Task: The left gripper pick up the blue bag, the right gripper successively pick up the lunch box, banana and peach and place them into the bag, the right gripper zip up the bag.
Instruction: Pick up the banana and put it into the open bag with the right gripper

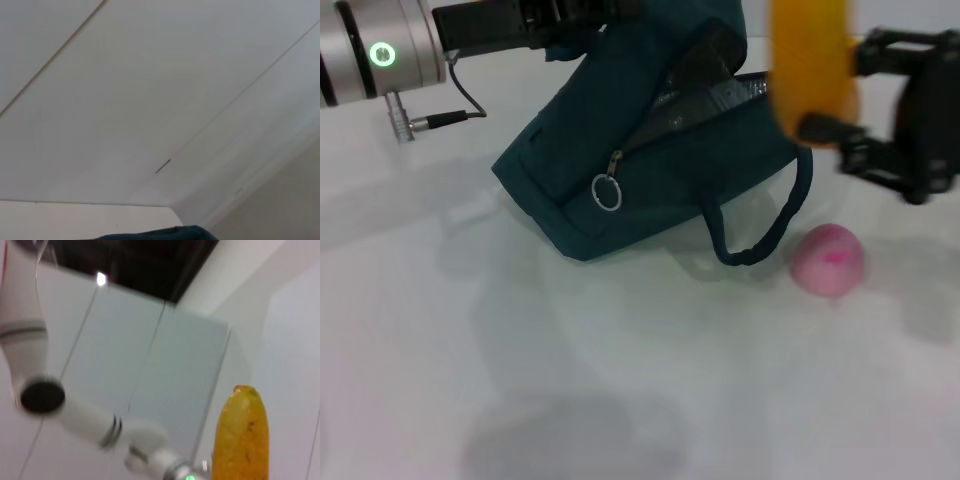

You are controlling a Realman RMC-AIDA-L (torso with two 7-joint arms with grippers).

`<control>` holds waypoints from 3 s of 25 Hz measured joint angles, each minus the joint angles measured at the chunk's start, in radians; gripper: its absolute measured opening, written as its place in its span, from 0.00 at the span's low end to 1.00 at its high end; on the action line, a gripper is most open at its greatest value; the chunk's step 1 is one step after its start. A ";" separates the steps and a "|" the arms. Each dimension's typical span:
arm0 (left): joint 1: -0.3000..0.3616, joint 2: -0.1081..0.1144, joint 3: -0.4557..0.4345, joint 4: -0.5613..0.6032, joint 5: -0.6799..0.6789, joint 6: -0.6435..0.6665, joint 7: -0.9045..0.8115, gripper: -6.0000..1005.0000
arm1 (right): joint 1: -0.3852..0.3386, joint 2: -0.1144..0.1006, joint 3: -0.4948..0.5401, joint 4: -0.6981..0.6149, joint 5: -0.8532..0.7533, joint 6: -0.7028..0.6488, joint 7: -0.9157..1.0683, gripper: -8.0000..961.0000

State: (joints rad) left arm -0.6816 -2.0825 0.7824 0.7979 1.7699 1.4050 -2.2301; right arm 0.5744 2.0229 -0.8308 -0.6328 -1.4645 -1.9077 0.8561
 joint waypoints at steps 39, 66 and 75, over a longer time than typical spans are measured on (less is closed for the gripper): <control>0.009 0.005 0.004 -0.025 -0.026 0.014 0.007 0.06 | 0.061 -0.002 -0.556 0.072 0.092 0.764 -0.222 0.45; 0.021 0.039 0.006 -0.014 -0.078 0.122 0.208 0.11 | 0.043 -0.006 -0.642 -0.043 0.072 0.881 0.064 0.45; 0.016 0.027 0.142 0.127 0.026 0.131 0.309 0.40 | 0.048 -0.016 -0.639 -0.052 0.071 0.880 0.100 0.45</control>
State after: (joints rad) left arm -0.6652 -2.0559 0.9246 0.9248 1.7960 1.5363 -1.9209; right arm 0.6225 2.0071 -1.4694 -0.6847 -1.3931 -1.0274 0.9561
